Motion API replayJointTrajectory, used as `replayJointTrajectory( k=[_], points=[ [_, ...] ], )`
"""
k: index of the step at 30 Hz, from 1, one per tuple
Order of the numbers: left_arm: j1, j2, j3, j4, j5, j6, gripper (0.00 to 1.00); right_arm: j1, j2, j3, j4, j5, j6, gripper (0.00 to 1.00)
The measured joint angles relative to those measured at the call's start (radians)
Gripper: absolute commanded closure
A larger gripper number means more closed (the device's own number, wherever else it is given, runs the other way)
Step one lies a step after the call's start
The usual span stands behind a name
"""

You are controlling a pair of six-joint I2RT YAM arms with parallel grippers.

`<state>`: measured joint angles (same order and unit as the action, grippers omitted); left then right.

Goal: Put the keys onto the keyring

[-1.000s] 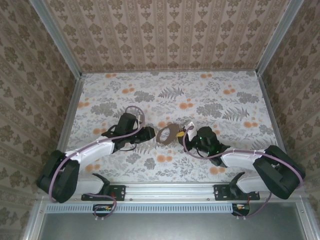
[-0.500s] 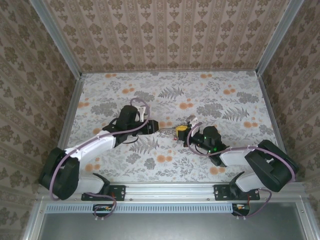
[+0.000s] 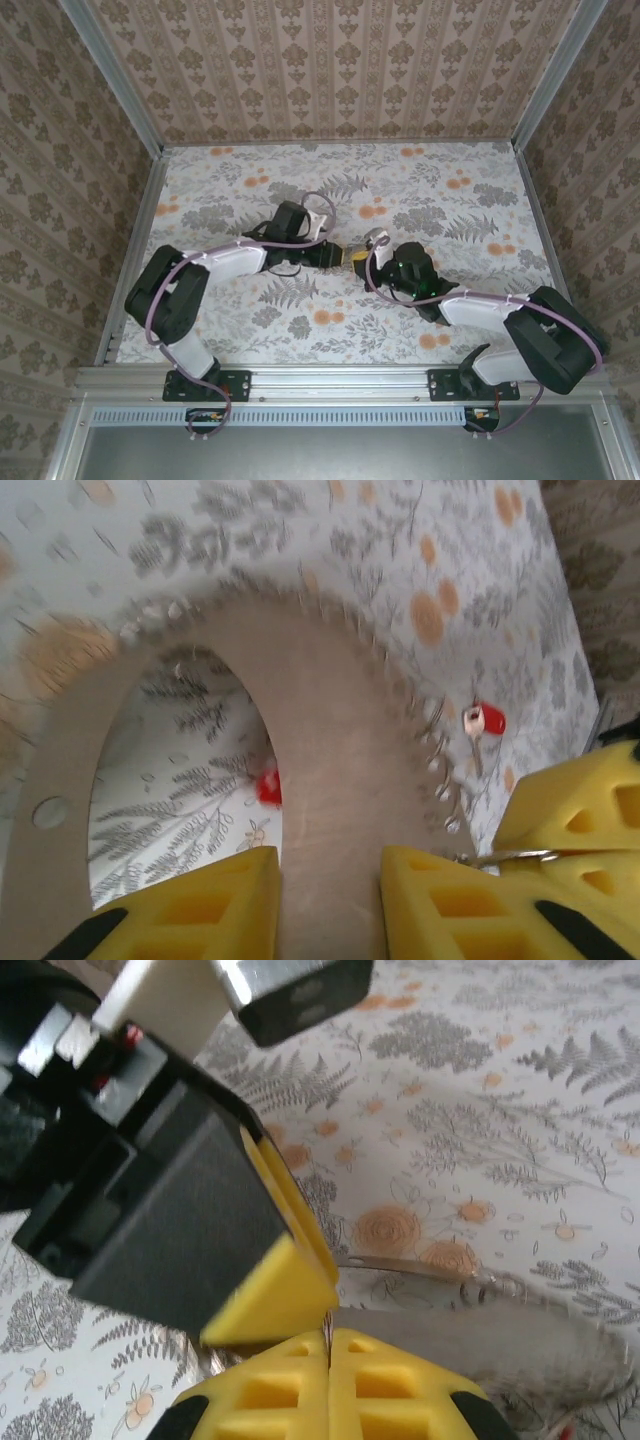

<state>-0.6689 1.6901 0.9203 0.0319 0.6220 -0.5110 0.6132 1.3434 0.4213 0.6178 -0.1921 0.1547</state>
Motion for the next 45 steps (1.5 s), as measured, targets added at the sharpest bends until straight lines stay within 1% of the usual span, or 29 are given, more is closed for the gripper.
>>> replayJointTrajectory(
  k=[4,7,14,17,22,27,31,34,39,45],
  points=[
    [-0.012,0.024,-0.012,-0.015,-0.002,-0.023,0.77,0.000,0.018,0.023,-0.127,-0.011,0.009,1.00],
    [-0.010,0.026,-0.026,-0.024,-0.028,-0.040,0.78,0.000,0.061,0.041,-0.197,-0.029,0.019,1.00],
    [-0.010,0.035,-0.040,-0.040,-0.080,-0.045,0.82,0.000,0.161,0.040,-0.216,-0.064,0.055,1.00],
    [-0.010,0.048,-0.050,-0.043,-0.088,-0.043,0.82,0.000,0.185,0.020,-0.168,-0.068,0.060,1.00],
    [-0.011,0.083,-0.057,-0.035,-0.074,-0.041,0.83,0.007,0.187,-0.049,-0.035,-0.046,0.049,1.00],
    [-0.012,0.095,-0.055,-0.016,-0.058,-0.039,0.84,0.018,0.198,-0.117,0.123,-0.016,-0.014,1.00],
    [-0.012,0.096,-0.051,-0.014,-0.057,-0.037,0.84,0.018,0.253,-0.145,0.259,0.002,-0.078,1.00],
    [-0.012,0.096,-0.047,-0.026,-0.057,-0.034,0.84,0.018,0.258,-0.150,0.327,0.003,-0.119,1.00],
    [-0.010,0.089,-0.032,-0.042,-0.050,-0.034,0.80,0.018,0.227,-0.154,0.344,0.005,-0.155,1.00],
    [-0.003,0.024,-0.029,-0.039,-0.014,-0.035,0.73,0.018,0.095,-0.161,0.341,0.002,-0.163,1.00]
  ],
)
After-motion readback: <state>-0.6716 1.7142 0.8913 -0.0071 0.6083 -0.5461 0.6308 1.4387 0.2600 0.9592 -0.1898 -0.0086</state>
